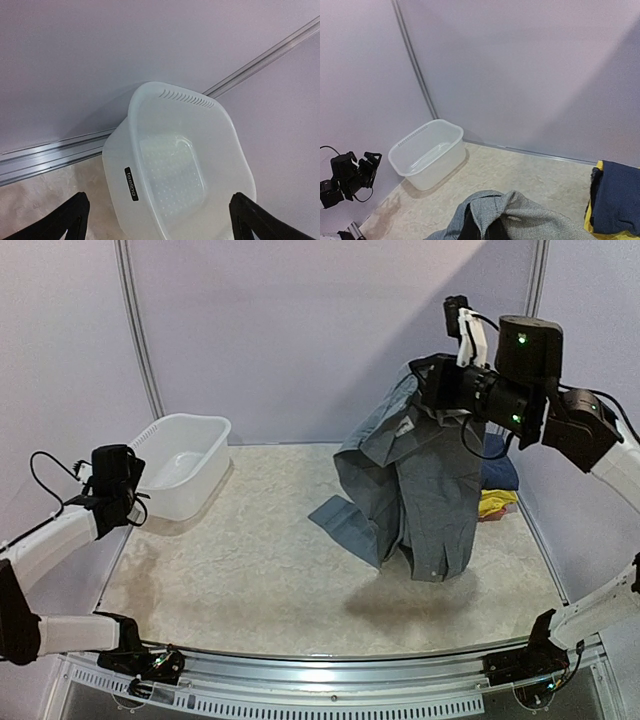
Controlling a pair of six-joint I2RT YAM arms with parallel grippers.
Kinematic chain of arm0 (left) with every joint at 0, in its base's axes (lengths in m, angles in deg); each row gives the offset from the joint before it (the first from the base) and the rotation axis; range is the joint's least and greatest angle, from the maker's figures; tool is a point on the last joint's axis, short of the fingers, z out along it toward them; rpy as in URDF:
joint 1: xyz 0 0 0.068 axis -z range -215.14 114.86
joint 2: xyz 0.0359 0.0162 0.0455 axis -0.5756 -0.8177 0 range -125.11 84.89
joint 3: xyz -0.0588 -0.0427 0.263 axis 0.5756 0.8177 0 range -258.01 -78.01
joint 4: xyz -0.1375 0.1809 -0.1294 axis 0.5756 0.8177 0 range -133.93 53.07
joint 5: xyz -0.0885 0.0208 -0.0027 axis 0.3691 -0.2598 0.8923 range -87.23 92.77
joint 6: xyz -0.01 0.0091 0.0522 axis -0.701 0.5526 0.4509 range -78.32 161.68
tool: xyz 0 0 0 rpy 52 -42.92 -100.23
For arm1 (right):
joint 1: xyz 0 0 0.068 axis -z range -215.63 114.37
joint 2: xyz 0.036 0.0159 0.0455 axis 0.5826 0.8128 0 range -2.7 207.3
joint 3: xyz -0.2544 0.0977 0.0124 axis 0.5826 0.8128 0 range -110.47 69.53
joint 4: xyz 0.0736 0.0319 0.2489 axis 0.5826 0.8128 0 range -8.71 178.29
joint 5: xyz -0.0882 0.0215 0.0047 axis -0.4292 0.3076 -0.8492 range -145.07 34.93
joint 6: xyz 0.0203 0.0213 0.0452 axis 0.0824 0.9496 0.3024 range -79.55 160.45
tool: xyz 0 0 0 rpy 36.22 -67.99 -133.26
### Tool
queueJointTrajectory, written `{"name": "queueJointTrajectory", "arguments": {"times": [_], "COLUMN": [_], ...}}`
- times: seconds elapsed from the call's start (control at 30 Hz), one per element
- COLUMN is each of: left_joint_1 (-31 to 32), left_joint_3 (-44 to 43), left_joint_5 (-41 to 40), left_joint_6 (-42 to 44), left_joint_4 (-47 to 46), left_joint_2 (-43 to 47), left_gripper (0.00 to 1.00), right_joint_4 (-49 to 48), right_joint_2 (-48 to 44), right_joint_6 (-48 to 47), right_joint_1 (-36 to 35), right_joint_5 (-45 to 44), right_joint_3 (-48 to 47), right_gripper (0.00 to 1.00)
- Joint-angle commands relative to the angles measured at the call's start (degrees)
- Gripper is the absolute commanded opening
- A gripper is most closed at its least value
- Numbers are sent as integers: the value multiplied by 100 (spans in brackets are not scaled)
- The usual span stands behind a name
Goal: Fold and stack the mixed laundry pile
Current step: Place the crumpled shirt at the center of the board.
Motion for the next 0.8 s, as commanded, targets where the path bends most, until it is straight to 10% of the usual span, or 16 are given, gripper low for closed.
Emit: {"name": "queueJointTrajectory", "arguments": {"times": [0.0, 0.3, 0.4, 0.53, 0.77], "left_joint_1": [-17, 72, 137, 292, 1023], "left_joint_3": [349, 799, 668, 358, -681], "left_joint_5": [96, 194, 307, 374, 810], "left_joint_6": [766, 1773, 2113, 2562, 3412], "left_joint_4": [130, 68, 297, 703, 1997], "left_joint_2": [700, 1935, 2170, 2325, 1385], "left_gripper": [99, 97, 95, 92, 91], "right_joint_4": [-65, 325, 29, 114, -869], "right_joint_2": [998, 3489, 3469, 2563, 32], "right_joint_6": [-40, -379, -123, 225, 2750], "right_joint_1": [-20, -609, -612, -253, 1821], "right_joint_5": [1381, 1713, 886, -435, 516], "right_joint_3": [-1245, -5805, -5657, -3964, 2203], "right_gripper": [0, 0, 0, 0, 6]}}
